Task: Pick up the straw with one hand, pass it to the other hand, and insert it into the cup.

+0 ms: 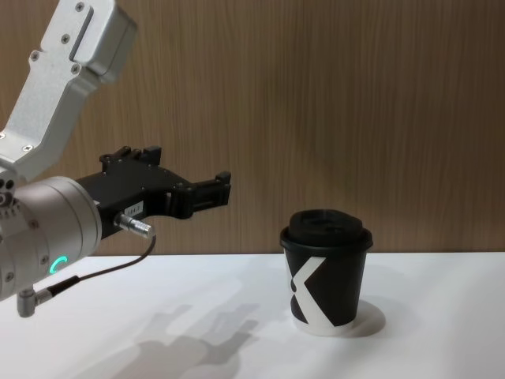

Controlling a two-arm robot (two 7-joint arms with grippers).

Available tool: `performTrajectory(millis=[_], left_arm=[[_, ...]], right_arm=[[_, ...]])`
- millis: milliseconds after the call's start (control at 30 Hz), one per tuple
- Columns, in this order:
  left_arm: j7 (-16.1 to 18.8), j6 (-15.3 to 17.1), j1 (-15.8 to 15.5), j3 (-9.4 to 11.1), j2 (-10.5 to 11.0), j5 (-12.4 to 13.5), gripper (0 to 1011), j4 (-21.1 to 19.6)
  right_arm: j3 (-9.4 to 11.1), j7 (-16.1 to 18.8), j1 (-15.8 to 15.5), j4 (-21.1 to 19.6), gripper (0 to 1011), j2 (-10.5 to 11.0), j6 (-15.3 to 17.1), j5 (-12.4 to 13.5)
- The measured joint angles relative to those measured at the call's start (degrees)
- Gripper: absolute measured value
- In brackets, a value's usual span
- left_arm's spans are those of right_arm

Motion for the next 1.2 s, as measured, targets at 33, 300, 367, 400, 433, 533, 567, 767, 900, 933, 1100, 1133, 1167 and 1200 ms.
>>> performTrajectory(millis=[33, 300, 367, 400, 433, 533, 567, 767, 900, 933, 1100, 1133, 1167, 1200], left_arm=[[0.0, 0.0, 0.0, 0.0, 0.0, 0.0, 1007, 0.0], [0.0, 0.0, 0.0, 0.0, 0.0, 0.0, 1006, 0.0], [0.0, 0.0, 0.0, 0.0, 0.0, 0.0, 1007, 0.0], [0.0, 0.0, 0.0, 0.0, 0.0, 0.0, 1007, 0.0], [0.0, 0.0, 0.0, 0.0, 0.0, 0.0, 1007, 0.0], [0.0, 0.0, 0.0, 0.0, 0.0, 0.0, 1007, 0.0], [0.0, 0.0, 0.0, 0.0, 0.0, 0.0, 1007, 0.0], [0.0, 0.0, 0.0, 0.0, 0.0, 0.0, 1007, 0.0], [0.0, 0.0, 0.0, 0.0, 0.0, 0.0, 1006, 0.0], [0.0, 0.0, 0.0, 0.0, 0.0, 0.0, 1007, 0.0], [0.0, 0.0, 0.0, 0.0, 0.0, 0.0, 1007, 0.0], [0.0, 0.0, 0.0, 0.0, 0.0, 0.0, 1006, 0.0], [0.0, 0.0, 0.0, 0.0, 0.0, 0.0, 1007, 0.0], [0.0, 0.0, 0.0, 0.0, 0.0, 0.0, 1006, 0.0]], right_arm=[[0.02, 0.03, -0.01, 0.02, 811, -0.03, 0.0, 0.0], [0.09, 0.15, -0.05, 0.06, 753, -0.16, -0.01, 0.03], [0.09, 0.17, -0.06, 0.08, 744, -0.17, -0.01, 0.05], [0.09, 0.17, -0.06, 0.08, 732, -0.18, -0.01, 0.05], [0.1, 0.18, -0.06, 0.09, 732, -0.19, -0.02, 0.06], [0.1, 0.2, -0.06, 0.11, 718, -0.21, -0.02, 0.09], [0.1, 0.21, -0.07, 0.12, 712, -0.21, -0.02, 0.09], [0.1, 0.24, -0.09, 0.14, 673, -0.24, -0.02, 0.1], [0.09, 0.25, -0.1, 0.15, 643, -0.27, -0.03, 0.1], [0.09, 0.25, -0.1, 0.15, 638, -0.27, -0.03, 0.09], [0.09, 0.27, -0.12, 0.17, 604, -0.29, -0.03, 0.1], [0.09, 0.27, -0.13, 0.17, 602, -0.29, -0.03, 0.1], [0.09, 0.27, -0.13, 0.17, 588, -0.29, -0.03, 0.1], [0.09, 0.27, -0.14, 0.17, 585, -0.29, -0.03, 0.1]])
